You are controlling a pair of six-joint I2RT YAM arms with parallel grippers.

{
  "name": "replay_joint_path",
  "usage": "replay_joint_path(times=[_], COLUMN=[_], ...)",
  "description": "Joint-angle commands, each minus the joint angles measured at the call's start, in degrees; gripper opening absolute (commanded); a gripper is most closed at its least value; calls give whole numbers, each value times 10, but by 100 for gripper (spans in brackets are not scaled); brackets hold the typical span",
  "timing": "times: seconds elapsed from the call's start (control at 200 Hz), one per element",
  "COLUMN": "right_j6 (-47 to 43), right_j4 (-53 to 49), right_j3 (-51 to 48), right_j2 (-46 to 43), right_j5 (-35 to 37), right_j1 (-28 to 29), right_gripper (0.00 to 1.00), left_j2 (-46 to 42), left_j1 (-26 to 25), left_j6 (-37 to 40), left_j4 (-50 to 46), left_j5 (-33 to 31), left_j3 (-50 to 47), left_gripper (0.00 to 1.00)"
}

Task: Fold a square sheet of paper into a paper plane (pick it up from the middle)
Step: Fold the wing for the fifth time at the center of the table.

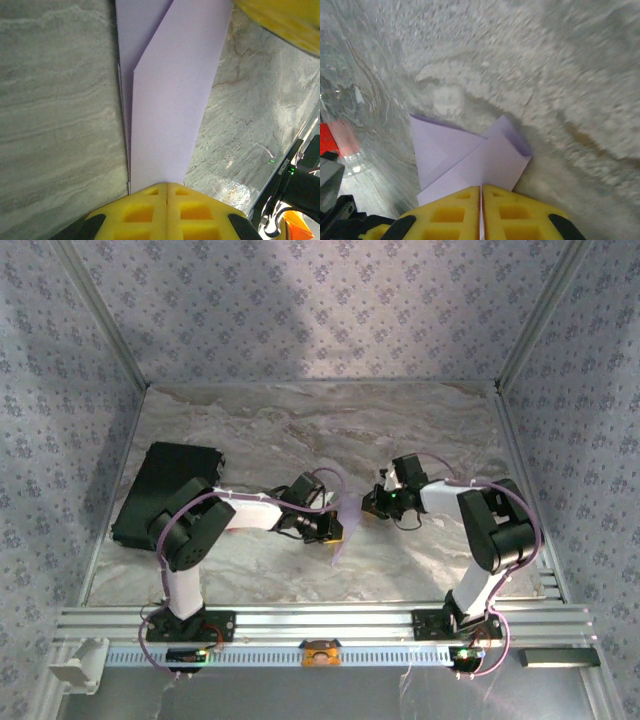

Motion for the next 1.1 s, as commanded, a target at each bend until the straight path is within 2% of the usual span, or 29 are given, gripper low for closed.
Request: replay_joint_path(times=[0.0, 0.115, 0.29, 0.46, 0.615, 0.7, 0.795, 1.094], right_j6=[-17, -13, 42, 94, 118, 122, 125, 126], right_j4=[2, -12, -4, 12, 17, 15, 16, 31], right_j3=[15, 6, -58, -127, -153, -154, -153, -137], right_j2=[1, -56, -142, -207, -229, -230, -217, -179], right_j5=[-7, 2, 27, 63, 68, 75, 77, 69], right_j1=[-41, -57, -31, 7, 40, 62, 80, 120], right_gripper=[14, 15, 19, 23, 26, 27, 28, 25], left_j2=[21, 11, -32, -94, -150, -157, -145, -77], left_j1=[-8, -12, -22, -24, -16, 0, 15, 10], left_j6=[-5, -10, -23, -11, -2, -1, -1, 2], left_j4=[-38, -34, -35, -78, -110, -110, -95, -80], left_j5=[-24, -33, -63, -108, -152, -148, -114, -47], left_j3=[-20, -15, 10, 35, 14, -6, -17, 3], left_gripper=[0, 0, 0, 10, 20, 24, 26, 29])
